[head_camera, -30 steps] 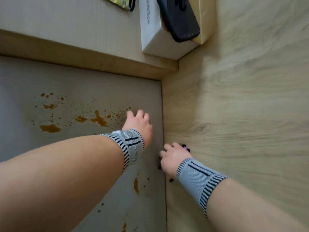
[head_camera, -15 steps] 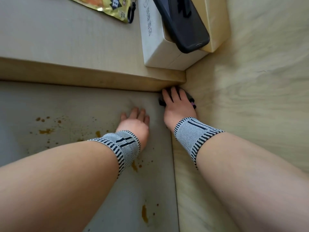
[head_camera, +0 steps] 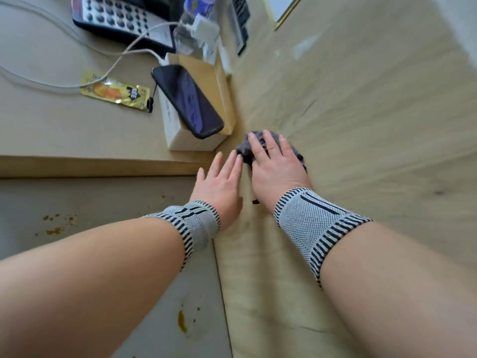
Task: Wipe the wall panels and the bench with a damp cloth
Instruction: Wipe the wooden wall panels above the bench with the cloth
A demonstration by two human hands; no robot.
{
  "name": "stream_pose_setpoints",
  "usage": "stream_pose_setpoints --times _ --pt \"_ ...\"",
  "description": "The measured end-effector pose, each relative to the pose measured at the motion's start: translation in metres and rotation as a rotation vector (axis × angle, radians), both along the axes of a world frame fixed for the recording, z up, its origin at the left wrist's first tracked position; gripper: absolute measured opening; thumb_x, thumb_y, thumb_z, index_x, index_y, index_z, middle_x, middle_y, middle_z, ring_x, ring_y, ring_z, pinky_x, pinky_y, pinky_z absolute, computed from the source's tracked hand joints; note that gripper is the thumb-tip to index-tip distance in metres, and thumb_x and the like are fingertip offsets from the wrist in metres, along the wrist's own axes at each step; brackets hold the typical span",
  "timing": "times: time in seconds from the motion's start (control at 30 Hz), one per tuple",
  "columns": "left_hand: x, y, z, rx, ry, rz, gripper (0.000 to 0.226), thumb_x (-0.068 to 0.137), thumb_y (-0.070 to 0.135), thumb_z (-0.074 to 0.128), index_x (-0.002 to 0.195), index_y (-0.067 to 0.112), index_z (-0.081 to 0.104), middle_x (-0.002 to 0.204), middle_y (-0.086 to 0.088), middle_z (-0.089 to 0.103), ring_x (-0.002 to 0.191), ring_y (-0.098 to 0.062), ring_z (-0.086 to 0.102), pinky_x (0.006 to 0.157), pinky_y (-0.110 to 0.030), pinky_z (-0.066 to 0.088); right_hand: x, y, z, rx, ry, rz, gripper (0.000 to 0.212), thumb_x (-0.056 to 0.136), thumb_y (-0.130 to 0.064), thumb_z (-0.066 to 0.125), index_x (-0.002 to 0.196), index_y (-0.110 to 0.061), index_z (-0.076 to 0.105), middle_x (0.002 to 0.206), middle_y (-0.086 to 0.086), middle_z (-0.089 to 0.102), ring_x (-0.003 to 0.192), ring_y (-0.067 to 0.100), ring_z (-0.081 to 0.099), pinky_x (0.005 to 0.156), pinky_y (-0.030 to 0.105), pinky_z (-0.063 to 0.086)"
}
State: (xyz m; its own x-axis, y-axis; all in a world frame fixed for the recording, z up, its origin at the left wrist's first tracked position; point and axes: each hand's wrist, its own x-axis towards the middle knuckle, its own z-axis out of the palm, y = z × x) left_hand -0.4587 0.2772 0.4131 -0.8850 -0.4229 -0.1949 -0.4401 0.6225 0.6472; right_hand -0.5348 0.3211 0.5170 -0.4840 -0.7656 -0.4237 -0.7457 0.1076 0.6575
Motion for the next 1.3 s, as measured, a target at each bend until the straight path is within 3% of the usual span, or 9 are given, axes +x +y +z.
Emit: stream_pose_setpoints --times 0.13,0.33,0.53,0.67,0.87,1.03,1.17,1.23,1.3 --pt "0.002 0.014 0.064 -0.07 0.105 -0.078 0.083 0.099 0.022 0.045 0.156 0.023 -0.016 0.163 0.01 -0.02 0.15 -0.021 -0.018 0.121 -0.053 0.007 0.018 0.026 0.063 -0.098 0.07 -0.063 0.058 0.102 -0.025 0.027 0.155 -0.01 0.009 0.161 0.005 -0.019 0.148 0.031 -0.013 0.118 0.046 -0.008" --pt "0.039 0.077 0.098 -0.095 0.099 -0.248 0.085 0.098 0.017 0.044 0.154 0.024 -0.019 0.162 0.01 -0.021 0.149 -0.02 -0.022 0.122 -0.053 0.002 0.061 0.102 0.096 -0.103 0.075 -0.107 0.061 0.102 -0.029 0.028 0.155 -0.01 0.003 0.16 0.005 -0.023 0.148 0.032 -0.016 0.117 0.047 -0.012" --pt "0.096 0.134 0.072 -0.19 -0.119 -0.513 0.089 0.09 0.004 0.044 0.157 0.025 -0.011 0.164 0.009 -0.016 0.15 -0.022 -0.02 0.121 -0.057 0.003 0.121 0.203 0.064 -0.047 -0.073 -0.198 0.055 0.102 -0.019 0.021 0.155 -0.008 0.008 0.159 0.0 -0.026 0.147 0.027 -0.021 0.116 0.044 -0.015" --pt "0.121 0.132 0.043 -0.229 -0.319 -0.499 0.088 0.09 0.004 0.048 0.158 0.021 -0.005 0.165 0.001 -0.014 0.151 -0.025 -0.016 0.12 -0.058 0.002 0.145 0.237 0.036 0.053 -0.193 -0.253 0.053 0.102 -0.017 0.023 0.153 -0.005 0.018 0.16 -0.001 -0.025 0.147 0.024 -0.022 0.117 0.044 -0.014" --pt "0.122 0.093 -0.007 -0.23 -0.447 -0.479 0.087 0.089 0.002 0.046 0.158 0.019 -0.003 0.165 0.001 -0.014 0.151 -0.026 -0.014 0.121 -0.058 0.003 0.132 0.229 -0.035 0.16 -0.347 -0.306 0.05 0.103 -0.019 0.021 0.152 -0.014 0.026 0.162 -0.005 -0.014 0.149 0.024 -0.014 0.119 0.042 -0.005" --pt "0.1 0.054 -0.058 -0.202 -0.528 -0.48 0.087 0.089 0.004 0.046 0.158 0.02 -0.003 0.165 0.001 -0.015 0.151 -0.026 -0.015 0.12 -0.057 0.003 0.107 0.195 -0.101 0.184 -0.452 -0.492 0.054 0.103 -0.021 0.024 0.155 -0.025 0.011 0.163 -0.006 -0.008 0.148 0.024 -0.007 0.118 0.041 0.01" --pt "0.077 0.02 -0.098 -0.173 -0.572 -0.459 0.079 0.095 0.015 0.046 0.159 0.019 0.0 0.166 0.0 -0.011 0.152 -0.026 -0.011 0.12 -0.057 0.006 0.082 0.147 -0.134 0.264 -0.468 -0.361 0.05 0.104 -0.019 0.024 0.154 -0.02 0.022 0.163 -0.004 -0.008 0.148 0.025 -0.008 0.119 0.04 0.004" --pt "0.068 0.005 -0.115 -0.16 -0.578 -0.433 0.081 0.093 0.02 0.053 0.158 0.017 0.006 0.166 0.0 -0.004 0.152 -0.025 -0.007 0.12 -0.056 0.01 0.066 0.119 -0.148 0.22 -0.451 -0.333 0.051 0.104 -0.019 0.023 0.155 -0.017 0.018 0.163 -0.001 -0.005 0.148 0.026 -0.005 0.118 0.039 0.003" --pt "0.062 -0.006 -0.133 -0.172 -0.582 -0.418 0.086 0.086 0.023 0.064 0.156 0.015 0.015 0.164 -0.002 0.006 0.151 -0.025 0.0 0.118 -0.055 0.014 0.048 0.091 -0.172 0.084 -0.467 -0.379 0.055 0.101 -0.023 0.02 0.155 -0.013 0.018 0.162 0.005 0.007 0.147 0.026 0.006 0.117 0.041 0.012"
